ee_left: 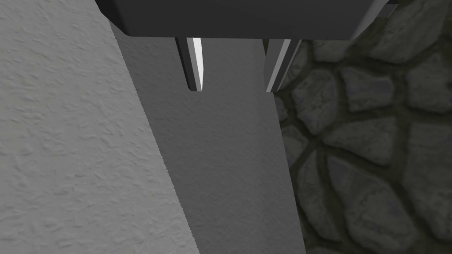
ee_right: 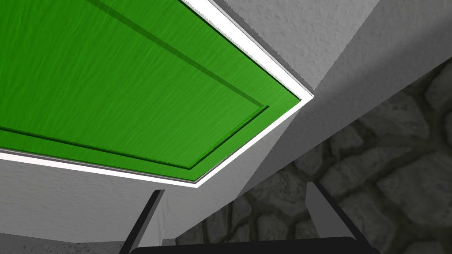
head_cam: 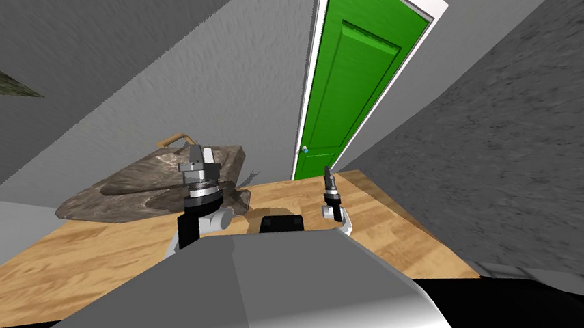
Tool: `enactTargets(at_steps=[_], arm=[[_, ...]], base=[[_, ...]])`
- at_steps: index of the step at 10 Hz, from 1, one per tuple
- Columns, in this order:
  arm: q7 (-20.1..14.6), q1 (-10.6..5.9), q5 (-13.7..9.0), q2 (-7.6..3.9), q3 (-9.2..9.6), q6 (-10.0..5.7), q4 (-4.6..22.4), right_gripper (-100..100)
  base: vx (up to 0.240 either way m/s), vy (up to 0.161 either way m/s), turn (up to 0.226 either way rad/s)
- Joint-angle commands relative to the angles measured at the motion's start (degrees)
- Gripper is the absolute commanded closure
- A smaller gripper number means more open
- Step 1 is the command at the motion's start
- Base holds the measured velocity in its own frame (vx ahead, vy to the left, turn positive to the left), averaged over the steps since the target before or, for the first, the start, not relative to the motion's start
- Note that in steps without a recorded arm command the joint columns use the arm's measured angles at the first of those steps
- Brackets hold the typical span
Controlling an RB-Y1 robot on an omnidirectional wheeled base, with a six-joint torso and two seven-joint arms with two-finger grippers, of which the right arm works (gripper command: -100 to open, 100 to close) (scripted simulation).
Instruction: Pull the door open
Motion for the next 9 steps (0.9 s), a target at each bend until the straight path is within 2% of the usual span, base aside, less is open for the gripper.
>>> enactTargets(at_steps=[1,9], arm=[[1.95,-0.93,0.82,-0.37,-0.39,-0.53,2.61,-100],[11.39,-5.04,5.01,-1.58,-1.95,-2.92,14.81,-100]], base=[[0.095,-0.029,0.022],[0.097,-0.018,0.023]])
